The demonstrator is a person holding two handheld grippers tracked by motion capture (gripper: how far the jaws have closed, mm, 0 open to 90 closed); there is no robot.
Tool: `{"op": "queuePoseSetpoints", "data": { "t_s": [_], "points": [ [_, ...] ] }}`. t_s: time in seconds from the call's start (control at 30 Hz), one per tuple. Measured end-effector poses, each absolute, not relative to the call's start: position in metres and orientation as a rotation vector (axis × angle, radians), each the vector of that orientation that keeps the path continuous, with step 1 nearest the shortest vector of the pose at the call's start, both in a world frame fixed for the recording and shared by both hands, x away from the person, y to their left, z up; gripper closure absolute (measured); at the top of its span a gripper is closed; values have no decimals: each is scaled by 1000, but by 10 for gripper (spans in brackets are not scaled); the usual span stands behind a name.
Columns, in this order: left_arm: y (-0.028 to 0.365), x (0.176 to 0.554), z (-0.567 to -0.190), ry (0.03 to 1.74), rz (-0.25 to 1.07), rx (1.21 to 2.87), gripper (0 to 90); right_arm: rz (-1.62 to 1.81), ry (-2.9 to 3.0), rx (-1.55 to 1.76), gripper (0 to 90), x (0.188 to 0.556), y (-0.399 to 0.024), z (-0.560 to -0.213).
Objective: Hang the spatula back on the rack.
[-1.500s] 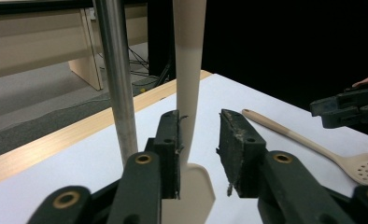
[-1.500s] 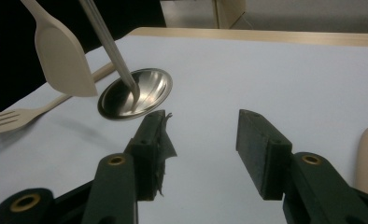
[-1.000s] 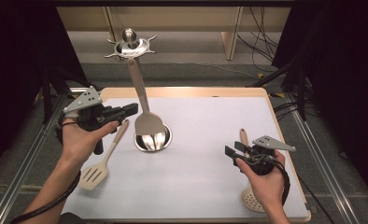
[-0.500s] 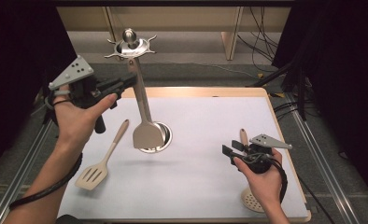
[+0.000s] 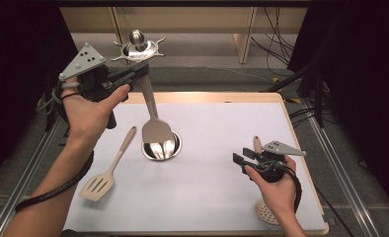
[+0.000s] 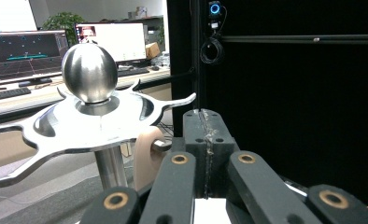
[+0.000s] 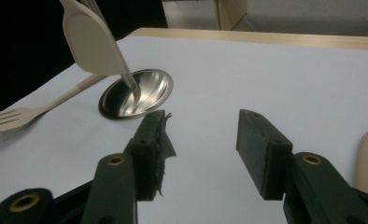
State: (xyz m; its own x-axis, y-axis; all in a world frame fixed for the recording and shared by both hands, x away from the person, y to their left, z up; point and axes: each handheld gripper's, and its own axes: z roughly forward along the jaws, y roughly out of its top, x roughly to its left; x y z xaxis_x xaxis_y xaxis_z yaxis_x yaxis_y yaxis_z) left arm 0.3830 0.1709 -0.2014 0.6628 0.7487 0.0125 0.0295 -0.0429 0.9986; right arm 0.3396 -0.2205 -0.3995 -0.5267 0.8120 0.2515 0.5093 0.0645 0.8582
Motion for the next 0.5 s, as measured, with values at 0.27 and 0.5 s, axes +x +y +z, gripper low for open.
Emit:
{"op": "queuePoseSetpoints", "data": {
  "t_s": [0.27, 0.5],
  "points": [
    [175, 382, -202, 679, 679, 1528, 896, 1446, 2060, 1319, 533, 341, -221, -400],
    [181, 382, -202, 699, 691, 1520, 896, 1438, 2055, 1343, 532, 339, -220, -399]
  ]
}}
